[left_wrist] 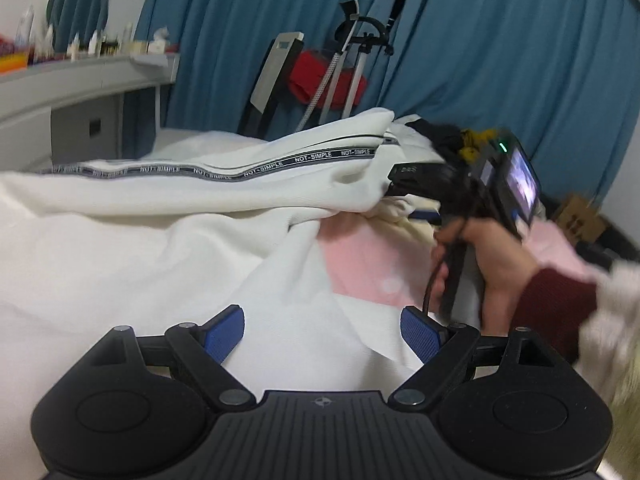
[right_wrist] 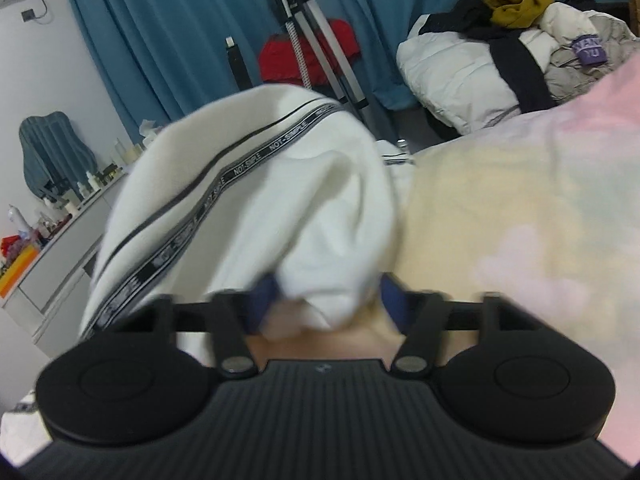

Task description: Fold clothes

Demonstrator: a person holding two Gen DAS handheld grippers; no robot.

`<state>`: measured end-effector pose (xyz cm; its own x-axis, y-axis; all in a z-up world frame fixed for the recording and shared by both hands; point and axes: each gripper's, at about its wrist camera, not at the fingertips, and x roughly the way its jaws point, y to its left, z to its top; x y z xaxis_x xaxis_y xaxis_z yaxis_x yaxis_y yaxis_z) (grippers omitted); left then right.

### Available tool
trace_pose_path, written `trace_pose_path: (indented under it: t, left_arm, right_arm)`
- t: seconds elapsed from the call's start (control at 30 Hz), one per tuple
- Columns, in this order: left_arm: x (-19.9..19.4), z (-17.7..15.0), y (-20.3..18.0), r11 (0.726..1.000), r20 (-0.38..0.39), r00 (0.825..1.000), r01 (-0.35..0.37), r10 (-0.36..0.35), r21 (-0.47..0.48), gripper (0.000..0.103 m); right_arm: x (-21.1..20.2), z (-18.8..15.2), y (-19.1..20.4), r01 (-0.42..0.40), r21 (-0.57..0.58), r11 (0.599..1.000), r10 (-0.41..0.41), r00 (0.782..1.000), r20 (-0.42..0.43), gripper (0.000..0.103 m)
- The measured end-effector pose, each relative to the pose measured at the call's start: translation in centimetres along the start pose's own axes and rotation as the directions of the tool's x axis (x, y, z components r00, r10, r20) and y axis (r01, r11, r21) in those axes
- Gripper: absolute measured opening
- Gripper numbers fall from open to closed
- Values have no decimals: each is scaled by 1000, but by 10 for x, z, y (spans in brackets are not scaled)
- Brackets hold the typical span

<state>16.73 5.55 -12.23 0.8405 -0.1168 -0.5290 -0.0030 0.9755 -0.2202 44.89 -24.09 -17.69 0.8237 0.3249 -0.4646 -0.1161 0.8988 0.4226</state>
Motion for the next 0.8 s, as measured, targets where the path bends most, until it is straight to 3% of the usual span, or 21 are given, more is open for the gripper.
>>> trace_pose_path:
  t: [0.07, 0.13, 0.3, 0.53, 0.73, 0.8]
  left_arm:
    - [2, -1, 1, 1000, 7, 1000, 8, -8, 1, 87]
    - [1, 0, 3, 1000, 25, 1000, 20, -19, -7, 87]
    - [-11, 2, 6, 999, 56, 998, 43, -41, -34, 86]
    - [-27, 5, 2, 999, 97, 995, 41, -39, -25, 86]
    - [-31, 8, -3, 999, 123, 992, 31, -33, 19, 87]
    - [-30, 8, -6, 999, 115, 993, 35, -39, 35, 87]
  right_arm:
    - [9, 6, 8, 10, -4, 1000, -10, 1000, 12, 15]
    - [-10, 17, 13, 38, -40, 998, -36, 998, 59, 12]
    - [-72, 48, 21, 132, -136, 982, -105, 976, 188, 11]
    - [-189, 122, 10, 324, -275, 905, -218, 910, 353, 10]
    - [-250, 152, 27, 434, -382, 816, -256, 864, 435, 10]
    - [-255, 146, 22, 446, -397, 802, -279, 868, 411, 10]
